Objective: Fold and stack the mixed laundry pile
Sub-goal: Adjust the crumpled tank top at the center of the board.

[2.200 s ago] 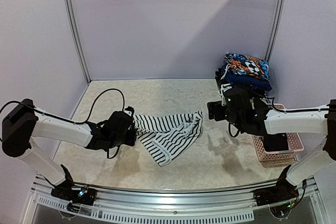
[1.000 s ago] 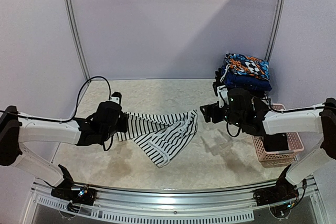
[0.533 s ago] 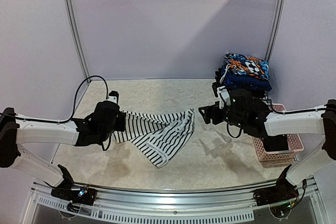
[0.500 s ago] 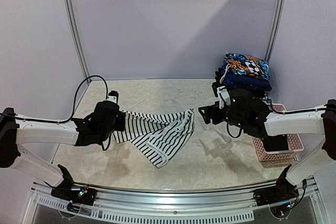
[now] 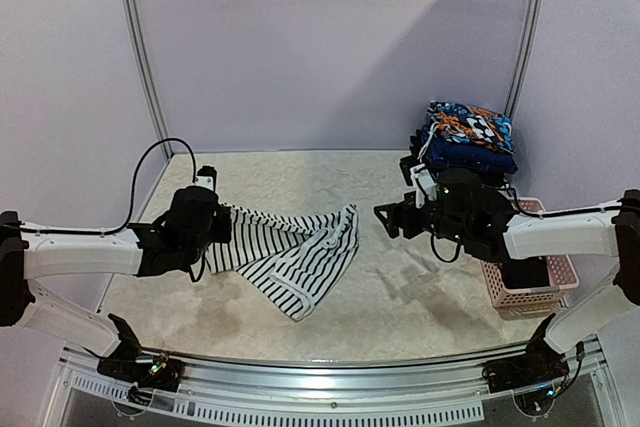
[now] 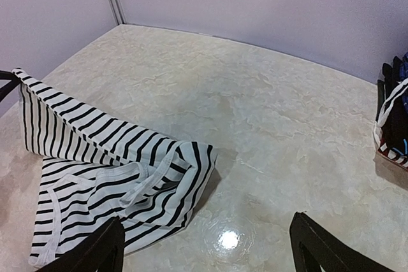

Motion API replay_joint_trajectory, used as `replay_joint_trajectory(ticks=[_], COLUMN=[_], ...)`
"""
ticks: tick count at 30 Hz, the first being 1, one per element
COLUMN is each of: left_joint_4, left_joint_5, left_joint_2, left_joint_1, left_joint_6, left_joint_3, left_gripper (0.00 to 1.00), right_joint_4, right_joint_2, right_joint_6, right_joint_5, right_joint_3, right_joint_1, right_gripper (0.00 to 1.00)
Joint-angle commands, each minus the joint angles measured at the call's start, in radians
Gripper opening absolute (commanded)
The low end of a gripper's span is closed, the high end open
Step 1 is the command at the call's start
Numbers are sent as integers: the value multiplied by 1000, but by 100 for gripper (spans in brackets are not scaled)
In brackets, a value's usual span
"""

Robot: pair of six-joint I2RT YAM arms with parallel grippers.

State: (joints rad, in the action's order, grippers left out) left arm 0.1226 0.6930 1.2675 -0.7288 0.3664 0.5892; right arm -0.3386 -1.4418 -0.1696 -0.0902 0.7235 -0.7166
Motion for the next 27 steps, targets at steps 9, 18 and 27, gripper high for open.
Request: replay_joint_trajectory(ticks=[9,18,27], left_joint_4=[34,36,34], left_joint_5=[-6,-36,-67], left_joint_2=[-50,-100,-130], left_joint_1=[17,17,17], left_joint_6=[-4,6,4], left_joint_3=[-40,-74,-85], left_gripper=[0,0,0], right_joint_4=[87,132,327], right_joint_2=[13,-122,-348], right_joint_6=[-9,-84,-108], right_joint_5=[103,180,69], right_joint_3=[50,183,480], right_joint_1=[4,0,-73], right_gripper=[90,87,83])
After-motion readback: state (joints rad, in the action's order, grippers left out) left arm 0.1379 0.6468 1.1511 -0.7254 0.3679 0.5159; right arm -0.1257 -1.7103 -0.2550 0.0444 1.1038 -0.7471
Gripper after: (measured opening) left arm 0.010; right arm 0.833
